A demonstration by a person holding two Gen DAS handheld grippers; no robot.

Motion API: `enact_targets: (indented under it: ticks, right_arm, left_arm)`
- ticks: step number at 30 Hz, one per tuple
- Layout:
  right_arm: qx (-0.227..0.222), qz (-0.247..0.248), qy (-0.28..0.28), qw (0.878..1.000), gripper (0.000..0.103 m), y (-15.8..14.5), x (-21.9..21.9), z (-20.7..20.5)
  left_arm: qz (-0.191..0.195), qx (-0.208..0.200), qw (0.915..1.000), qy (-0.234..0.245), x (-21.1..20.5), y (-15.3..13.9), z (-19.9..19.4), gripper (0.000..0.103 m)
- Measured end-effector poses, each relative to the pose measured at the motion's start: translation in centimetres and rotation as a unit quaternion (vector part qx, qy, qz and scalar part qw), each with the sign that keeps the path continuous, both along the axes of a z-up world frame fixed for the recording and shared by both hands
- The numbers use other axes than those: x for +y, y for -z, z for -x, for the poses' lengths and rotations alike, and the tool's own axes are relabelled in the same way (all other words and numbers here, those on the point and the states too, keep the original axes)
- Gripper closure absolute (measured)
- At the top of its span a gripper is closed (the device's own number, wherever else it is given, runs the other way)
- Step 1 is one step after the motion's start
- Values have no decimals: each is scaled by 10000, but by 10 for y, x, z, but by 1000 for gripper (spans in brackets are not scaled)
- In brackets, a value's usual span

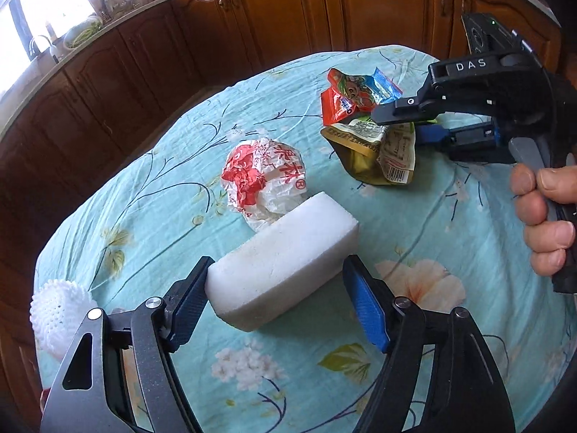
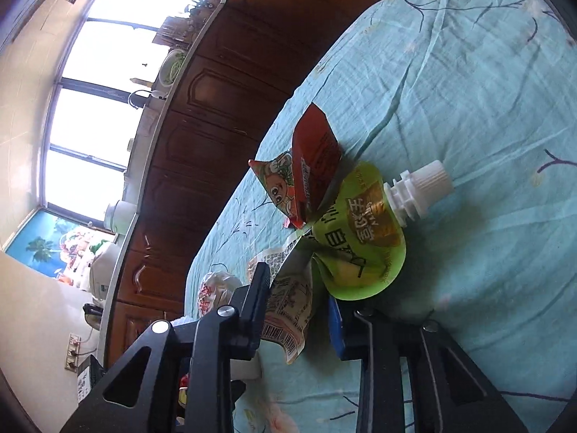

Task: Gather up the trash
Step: 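Grasp the green juice pouch with the right tool while the left tool grasps the white foam block, then carry the juice pouch and foam block with both tools over the bin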

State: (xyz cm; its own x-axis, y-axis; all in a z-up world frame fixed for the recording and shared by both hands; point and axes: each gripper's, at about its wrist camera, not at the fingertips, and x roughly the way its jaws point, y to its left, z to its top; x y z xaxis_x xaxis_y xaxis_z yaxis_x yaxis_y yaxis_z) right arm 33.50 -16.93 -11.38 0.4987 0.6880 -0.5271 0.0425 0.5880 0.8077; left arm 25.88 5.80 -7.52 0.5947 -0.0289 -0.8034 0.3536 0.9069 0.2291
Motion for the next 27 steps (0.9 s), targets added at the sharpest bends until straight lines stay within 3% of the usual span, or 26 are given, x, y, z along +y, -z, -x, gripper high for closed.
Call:
enact_targets:
  ticks: [3,8,9,14,20,22,27]
  right_arm:
    - [-164,130,-204,9996,78,-7,-6,12]
    - [-367,196,-674,9969,80,-19,-35,31]
    - [-409,252,-809,9956,80,-23,-41,36]
    - [-652,833,-1520,9827,80,-48,-71,59]
    - [-450,1871,-2050,9597,79,-59,-108,69]
    - [-370,2208,-2028,9533,78,-55,-116,64]
    - [-377,2387,-1269,9620,63,-44,-132,58]
  left_arm:
    - [-68,-24,9998,-203,-2,0,8,43]
    - [641,149,9965,-520,6,-15,22,69]
    - [803,195,9952,-529,6,-18,26,71]
    - [1558,412,9862,-393,-24,-26,40,71]
    - [2138,525,9738,-576,-68,-25,48,71]
    - [2210,503,9711,-742,-82,-20,51,71]
    - [2388,560,9645,-979,-107,-8,56,70]
